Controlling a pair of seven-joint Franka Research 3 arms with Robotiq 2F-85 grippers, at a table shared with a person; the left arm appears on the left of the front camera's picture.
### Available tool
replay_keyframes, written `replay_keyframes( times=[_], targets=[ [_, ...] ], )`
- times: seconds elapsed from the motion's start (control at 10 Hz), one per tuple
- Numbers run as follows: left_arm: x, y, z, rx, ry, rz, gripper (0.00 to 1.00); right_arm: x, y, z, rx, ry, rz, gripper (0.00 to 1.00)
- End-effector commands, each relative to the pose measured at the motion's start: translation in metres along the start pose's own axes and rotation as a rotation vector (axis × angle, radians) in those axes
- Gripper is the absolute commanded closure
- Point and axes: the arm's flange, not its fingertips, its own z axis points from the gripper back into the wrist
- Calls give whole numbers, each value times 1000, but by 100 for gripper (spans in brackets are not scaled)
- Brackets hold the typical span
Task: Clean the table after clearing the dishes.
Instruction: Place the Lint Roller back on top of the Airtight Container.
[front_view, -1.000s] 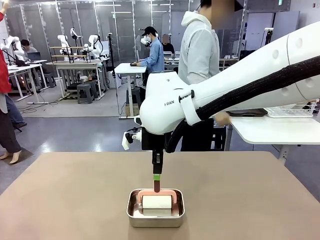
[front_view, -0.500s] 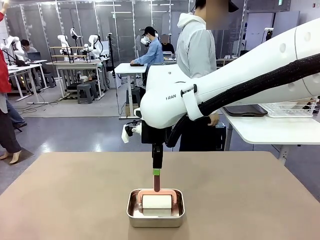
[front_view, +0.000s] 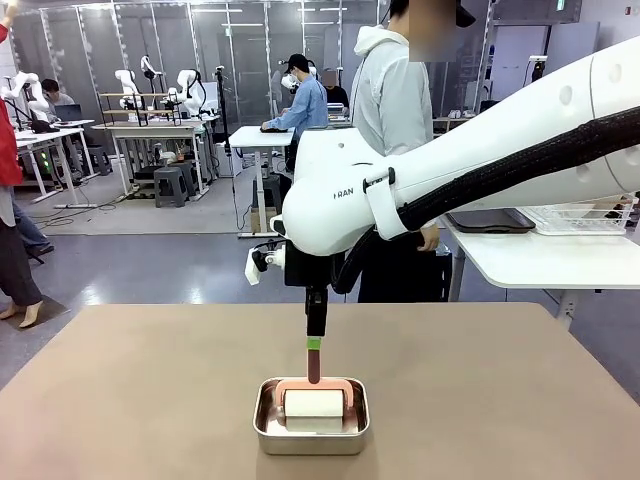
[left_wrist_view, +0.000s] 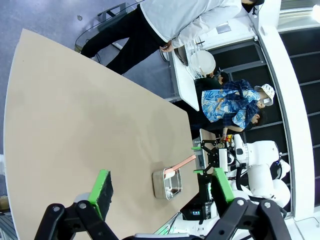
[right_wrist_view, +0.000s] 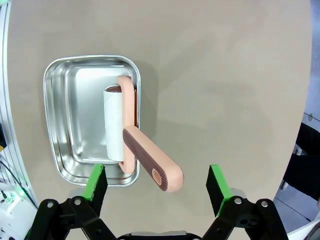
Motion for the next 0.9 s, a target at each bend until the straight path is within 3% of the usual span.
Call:
replay_keyframes(
  times=[0.0, 0.8],
  targets=[
    [0, 0, 4, -7, 9, -14, 0, 2, 2, 1, -2, 1, 6, 0],
    [0, 0, 4, -7, 9, -14, 0, 2, 2, 1, -2, 1, 6, 0]
  ],
)
